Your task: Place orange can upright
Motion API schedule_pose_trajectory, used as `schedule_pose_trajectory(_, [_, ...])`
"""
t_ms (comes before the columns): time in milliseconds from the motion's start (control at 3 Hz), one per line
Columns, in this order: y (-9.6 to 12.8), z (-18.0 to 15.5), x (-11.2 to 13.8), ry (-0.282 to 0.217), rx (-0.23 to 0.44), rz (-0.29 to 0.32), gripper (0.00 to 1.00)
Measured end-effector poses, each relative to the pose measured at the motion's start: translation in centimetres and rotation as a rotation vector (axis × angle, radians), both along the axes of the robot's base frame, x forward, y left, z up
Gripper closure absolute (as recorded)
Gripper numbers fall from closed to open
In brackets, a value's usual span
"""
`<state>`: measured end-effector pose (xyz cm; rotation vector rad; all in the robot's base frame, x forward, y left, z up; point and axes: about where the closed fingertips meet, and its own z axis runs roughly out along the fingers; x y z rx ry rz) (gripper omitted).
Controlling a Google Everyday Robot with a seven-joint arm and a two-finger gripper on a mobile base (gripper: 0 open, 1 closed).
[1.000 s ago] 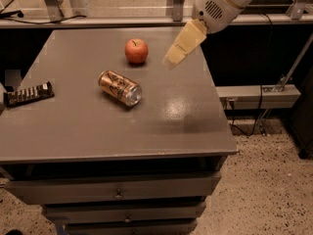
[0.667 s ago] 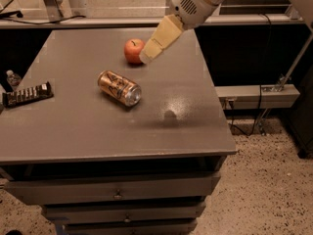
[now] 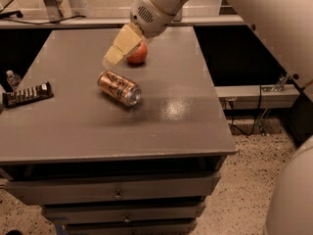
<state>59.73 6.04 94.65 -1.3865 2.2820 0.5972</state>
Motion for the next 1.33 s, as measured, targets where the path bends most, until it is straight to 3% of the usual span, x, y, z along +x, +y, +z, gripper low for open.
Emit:
schedule_pose_trajectory(333, [3.2,-1.4,-0.6,0.041,-0.039,0.026,0.00])
schedule_pose_trajectory(667, [5.1,-3.4,-1.0,0.063,-0.127,0.041,0.00])
schedule_pose_trajectory(1333, [6.5,-7.1,-0.9,0.083,-0.289,0.031,0.00])
